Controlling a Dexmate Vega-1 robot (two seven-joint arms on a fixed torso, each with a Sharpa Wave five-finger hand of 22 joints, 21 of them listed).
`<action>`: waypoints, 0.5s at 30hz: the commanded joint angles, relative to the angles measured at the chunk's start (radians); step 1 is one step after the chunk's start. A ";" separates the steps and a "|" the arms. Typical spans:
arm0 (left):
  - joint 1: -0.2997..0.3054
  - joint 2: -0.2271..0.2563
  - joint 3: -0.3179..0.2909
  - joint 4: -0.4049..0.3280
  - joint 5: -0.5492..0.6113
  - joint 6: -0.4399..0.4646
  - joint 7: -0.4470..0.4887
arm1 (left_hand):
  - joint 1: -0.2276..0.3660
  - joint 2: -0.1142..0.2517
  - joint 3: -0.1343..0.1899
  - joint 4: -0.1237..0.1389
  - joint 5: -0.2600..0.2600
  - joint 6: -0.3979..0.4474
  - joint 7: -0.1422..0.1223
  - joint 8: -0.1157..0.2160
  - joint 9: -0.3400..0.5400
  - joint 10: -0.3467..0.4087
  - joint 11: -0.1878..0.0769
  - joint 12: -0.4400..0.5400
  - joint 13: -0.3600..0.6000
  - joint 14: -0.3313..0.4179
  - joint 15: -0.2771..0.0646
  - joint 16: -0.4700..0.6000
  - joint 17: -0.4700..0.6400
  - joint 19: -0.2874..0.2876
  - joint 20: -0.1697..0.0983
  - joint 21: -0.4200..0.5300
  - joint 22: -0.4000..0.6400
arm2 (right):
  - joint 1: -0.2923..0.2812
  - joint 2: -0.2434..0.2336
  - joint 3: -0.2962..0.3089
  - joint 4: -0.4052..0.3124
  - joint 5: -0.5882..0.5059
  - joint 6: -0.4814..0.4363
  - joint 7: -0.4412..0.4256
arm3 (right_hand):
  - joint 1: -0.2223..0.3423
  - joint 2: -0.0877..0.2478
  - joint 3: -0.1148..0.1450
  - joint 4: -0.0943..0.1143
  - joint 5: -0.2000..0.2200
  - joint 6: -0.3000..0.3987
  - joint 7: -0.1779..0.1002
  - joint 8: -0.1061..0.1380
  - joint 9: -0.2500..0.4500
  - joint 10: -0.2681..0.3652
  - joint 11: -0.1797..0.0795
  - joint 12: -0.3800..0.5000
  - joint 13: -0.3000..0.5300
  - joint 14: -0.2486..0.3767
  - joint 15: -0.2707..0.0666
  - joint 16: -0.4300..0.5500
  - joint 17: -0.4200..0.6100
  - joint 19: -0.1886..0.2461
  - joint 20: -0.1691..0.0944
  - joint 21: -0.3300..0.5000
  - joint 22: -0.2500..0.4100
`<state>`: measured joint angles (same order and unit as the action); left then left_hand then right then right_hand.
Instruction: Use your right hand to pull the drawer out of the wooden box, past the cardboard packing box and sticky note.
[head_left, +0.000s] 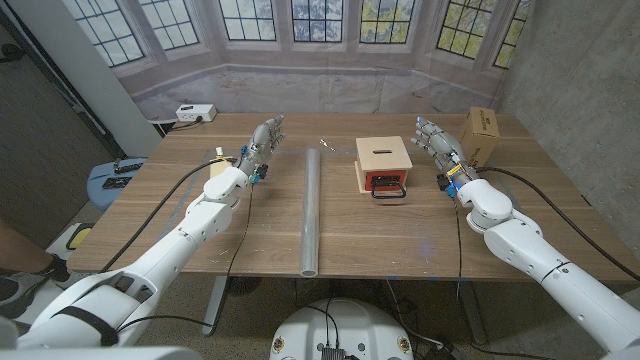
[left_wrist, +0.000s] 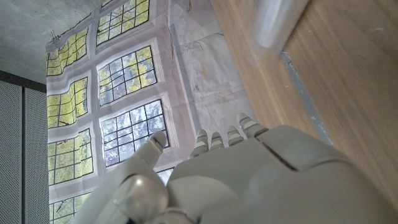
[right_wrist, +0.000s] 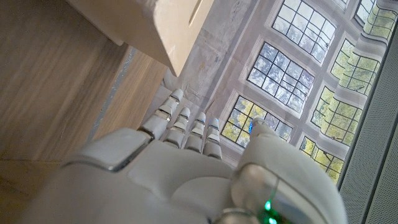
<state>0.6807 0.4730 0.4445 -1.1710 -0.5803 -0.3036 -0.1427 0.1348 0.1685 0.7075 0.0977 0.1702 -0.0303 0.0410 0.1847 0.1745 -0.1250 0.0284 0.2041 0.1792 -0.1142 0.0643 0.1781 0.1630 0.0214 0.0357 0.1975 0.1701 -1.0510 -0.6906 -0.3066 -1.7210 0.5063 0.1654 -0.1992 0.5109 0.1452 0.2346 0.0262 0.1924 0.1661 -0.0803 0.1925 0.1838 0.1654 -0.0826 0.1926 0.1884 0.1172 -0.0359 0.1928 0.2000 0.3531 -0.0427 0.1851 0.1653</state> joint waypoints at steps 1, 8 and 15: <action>-0.068 -0.026 0.021 0.092 0.005 -0.029 -0.079 | 0.013 0.000 0.003 -0.010 0.007 0.004 -0.004 0.001 0.003 0.008 0.001 0.002 0.003 0.006 0.000 0.001 0.003 0.006 0.005 0.002 0.004 | -0.093 -0.058 0.029 -0.170 -0.092 -0.099 -0.129 | 0.007 0.002 0.000 -0.006 -0.002 0.009 0.000 0.004 0.004 0.005 0.002 0.002 0.005 -0.003 -0.069 0.008 0.001 0.003 -0.053 0.004 0.003; -0.095 -0.041 0.032 0.131 0.006 -0.043 -0.118 | 0.017 0.001 0.003 -0.015 0.007 0.005 -0.005 0.001 0.003 0.012 0.001 0.003 0.003 0.007 0.000 0.001 0.003 0.006 0.007 0.001 0.004 | -0.146 -0.099 0.047 -0.285 -0.159 -0.207 -0.201 | 0.005 0.001 0.000 -0.007 -0.002 0.010 0.001 0.004 0.004 0.006 0.002 0.002 0.005 -0.004 -0.068 0.008 0.001 0.000 -0.052 0.003 0.003; -0.116 -0.051 0.044 0.159 0.014 -0.050 -0.144 | 0.022 0.002 0.003 -0.020 0.008 0.005 -0.006 0.000 0.003 0.011 0.002 0.001 0.003 0.007 0.000 0.000 0.003 0.006 0.006 0.001 0.004 | -0.166 -0.122 0.046 -0.369 -0.221 -0.322 -0.248 | 0.004 0.000 0.000 -0.009 -0.003 0.012 0.000 0.004 0.004 0.008 0.001 0.003 0.005 -0.005 -0.068 0.008 0.001 -0.001 -0.050 0.002 0.003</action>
<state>0.6030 0.4397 0.4706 -1.0657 -0.5747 -0.3385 -0.2389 0.1477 0.1659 0.7073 0.0837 0.1741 -0.0250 0.0356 0.1847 0.1745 -0.1141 0.0285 0.2041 0.1791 -0.1142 0.0642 0.1781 0.1631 0.0214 0.0357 0.1975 0.1701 -1.1677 -0.7703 -0.2703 -1.9545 0.3780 -0.0021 -0.3594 0.5109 0.1451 0.2290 0.0206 0.1924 0.1661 -0.0803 0.1925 0.1837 0.1654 -0.0826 0.1926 0.1884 0.1171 -0.0358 0.1928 0.2000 0.3530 -0.0427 0.1851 0.1652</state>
